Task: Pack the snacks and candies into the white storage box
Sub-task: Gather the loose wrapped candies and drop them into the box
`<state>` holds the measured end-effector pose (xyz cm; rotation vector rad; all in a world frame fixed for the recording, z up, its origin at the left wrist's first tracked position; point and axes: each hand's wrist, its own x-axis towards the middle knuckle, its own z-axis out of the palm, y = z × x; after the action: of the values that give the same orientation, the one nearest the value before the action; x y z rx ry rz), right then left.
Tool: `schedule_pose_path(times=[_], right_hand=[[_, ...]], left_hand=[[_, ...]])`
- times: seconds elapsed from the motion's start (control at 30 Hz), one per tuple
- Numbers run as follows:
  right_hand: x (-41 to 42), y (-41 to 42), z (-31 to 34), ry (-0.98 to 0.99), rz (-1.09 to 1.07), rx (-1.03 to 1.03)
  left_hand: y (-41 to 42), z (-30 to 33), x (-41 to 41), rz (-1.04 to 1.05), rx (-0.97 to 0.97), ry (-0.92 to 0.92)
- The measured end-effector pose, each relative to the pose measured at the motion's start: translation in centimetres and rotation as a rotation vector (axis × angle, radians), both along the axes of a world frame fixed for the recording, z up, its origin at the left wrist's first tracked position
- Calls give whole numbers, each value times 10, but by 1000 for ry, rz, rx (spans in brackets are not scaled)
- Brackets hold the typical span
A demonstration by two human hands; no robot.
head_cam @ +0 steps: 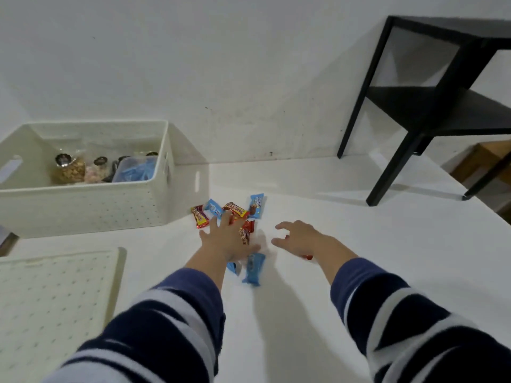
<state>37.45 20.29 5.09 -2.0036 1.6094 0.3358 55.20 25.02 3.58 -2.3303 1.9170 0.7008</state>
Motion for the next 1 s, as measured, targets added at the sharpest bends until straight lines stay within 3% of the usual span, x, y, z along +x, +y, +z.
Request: schedule_pose_path(times=[0.17,0.37,0.57,0.8,1.0], right_hand=[[-15,-2,-56,-2,14,-94],[-3,-17,-106,1,85,-284],[43,-52,-111,-129,199,-367],[67,-97,-116,-74,397,-407],[72,-94,-131,-52,337,-641]], left_hand=[[12,-58,-28,44,16,-96],[1,-92,-10,39,-126,-186],[-28,-99,45,47,-211,-214],[-69,-104,86,-158,-255,-207],[-69,-121,86,-109,-565,-162]])
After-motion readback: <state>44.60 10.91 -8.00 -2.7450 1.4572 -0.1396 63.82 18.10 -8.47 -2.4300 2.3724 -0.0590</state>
